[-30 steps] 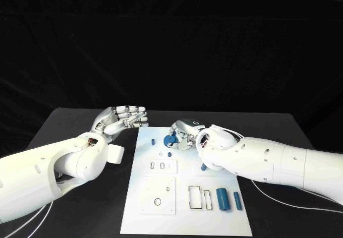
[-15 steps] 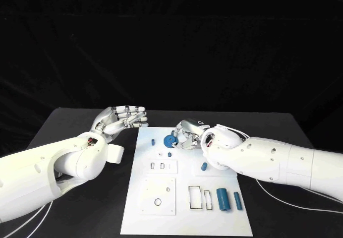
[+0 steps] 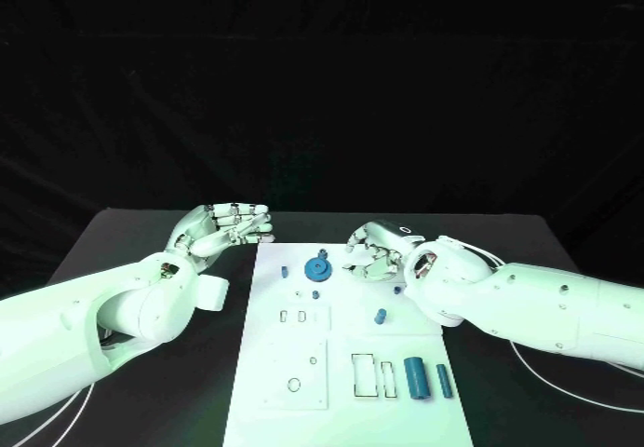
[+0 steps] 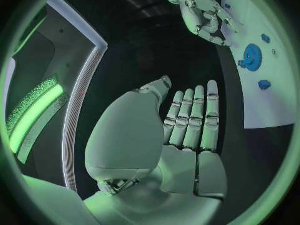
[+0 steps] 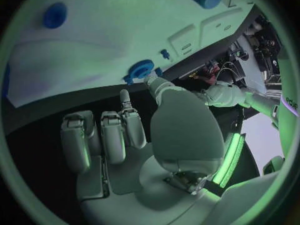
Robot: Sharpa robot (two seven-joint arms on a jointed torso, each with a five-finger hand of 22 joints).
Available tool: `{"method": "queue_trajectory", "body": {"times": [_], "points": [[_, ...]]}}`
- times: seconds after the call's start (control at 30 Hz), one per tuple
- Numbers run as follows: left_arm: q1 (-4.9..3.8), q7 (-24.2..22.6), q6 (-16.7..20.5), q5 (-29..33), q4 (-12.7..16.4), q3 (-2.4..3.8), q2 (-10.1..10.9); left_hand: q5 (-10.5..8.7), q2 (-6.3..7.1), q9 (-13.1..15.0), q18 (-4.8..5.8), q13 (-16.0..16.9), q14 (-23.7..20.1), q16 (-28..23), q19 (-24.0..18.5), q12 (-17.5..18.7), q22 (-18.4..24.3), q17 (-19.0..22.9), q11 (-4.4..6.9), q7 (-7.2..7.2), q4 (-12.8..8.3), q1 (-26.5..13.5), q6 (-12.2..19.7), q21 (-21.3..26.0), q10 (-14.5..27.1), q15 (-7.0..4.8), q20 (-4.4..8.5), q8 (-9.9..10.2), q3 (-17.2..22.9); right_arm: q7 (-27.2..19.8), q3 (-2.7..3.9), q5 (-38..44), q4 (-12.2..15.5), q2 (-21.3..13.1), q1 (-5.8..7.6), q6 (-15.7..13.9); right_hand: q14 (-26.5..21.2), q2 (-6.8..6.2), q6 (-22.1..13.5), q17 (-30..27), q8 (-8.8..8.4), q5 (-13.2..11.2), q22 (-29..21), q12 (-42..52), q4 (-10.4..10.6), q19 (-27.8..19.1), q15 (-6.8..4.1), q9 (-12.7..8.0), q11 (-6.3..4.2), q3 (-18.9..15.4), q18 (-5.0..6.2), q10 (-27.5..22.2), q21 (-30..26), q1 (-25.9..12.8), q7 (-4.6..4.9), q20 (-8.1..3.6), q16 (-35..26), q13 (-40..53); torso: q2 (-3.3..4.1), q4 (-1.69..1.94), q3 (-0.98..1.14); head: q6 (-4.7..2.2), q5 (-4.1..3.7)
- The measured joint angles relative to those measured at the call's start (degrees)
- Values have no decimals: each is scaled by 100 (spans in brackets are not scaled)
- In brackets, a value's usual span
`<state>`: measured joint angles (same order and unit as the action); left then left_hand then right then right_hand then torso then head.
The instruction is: Assemble the parts on the task board
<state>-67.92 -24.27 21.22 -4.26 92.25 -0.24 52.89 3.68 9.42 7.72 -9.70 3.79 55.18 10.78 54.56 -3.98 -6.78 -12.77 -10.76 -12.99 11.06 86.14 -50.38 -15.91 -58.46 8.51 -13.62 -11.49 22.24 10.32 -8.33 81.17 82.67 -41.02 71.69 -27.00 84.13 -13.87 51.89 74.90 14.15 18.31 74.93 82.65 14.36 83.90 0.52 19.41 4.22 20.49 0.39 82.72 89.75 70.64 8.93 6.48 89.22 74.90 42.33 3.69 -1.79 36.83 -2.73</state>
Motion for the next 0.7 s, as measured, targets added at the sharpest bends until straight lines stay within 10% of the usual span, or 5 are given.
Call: {"method": "queue_trajectory", "body": {"times": [0.3, 0.7], "points": [[0, 4, -14, 0, -21, -1, -13, 0, 0, -5, 0, -5, 0, 0, 0, 21, 0, -7, -20, 21, 0, 0, 21, 0, 20, 0, 0, 0, 0, -571, 11, -620, 497, -1087, 113, -98, 0, -143, -21, 5, -39, -103, -1, -197, -369, 0, 0, -14, 19, 59, 0, -169, 0, 533, 19, 0, 0, 0, -20, -53, 30, -42, -51], [1, 4, -46, 0, -71, -1, -40, 0, 0, -4, 0, -5, 0, 0, 0, 21, 1, -7, -20, 21, 0, 0, 21, 0, 20, 0, 0, 0, 0, -1386, -4, -1210, 11, -1657, 57, 149, -1, -141, -254, 4, -176, -134, -1, -306, -549, 0, 0, -65, 81, -338, 0, -269, 0, 808, 85, 0, 0, 4, -41, -100, 85, -27, -110]]}}
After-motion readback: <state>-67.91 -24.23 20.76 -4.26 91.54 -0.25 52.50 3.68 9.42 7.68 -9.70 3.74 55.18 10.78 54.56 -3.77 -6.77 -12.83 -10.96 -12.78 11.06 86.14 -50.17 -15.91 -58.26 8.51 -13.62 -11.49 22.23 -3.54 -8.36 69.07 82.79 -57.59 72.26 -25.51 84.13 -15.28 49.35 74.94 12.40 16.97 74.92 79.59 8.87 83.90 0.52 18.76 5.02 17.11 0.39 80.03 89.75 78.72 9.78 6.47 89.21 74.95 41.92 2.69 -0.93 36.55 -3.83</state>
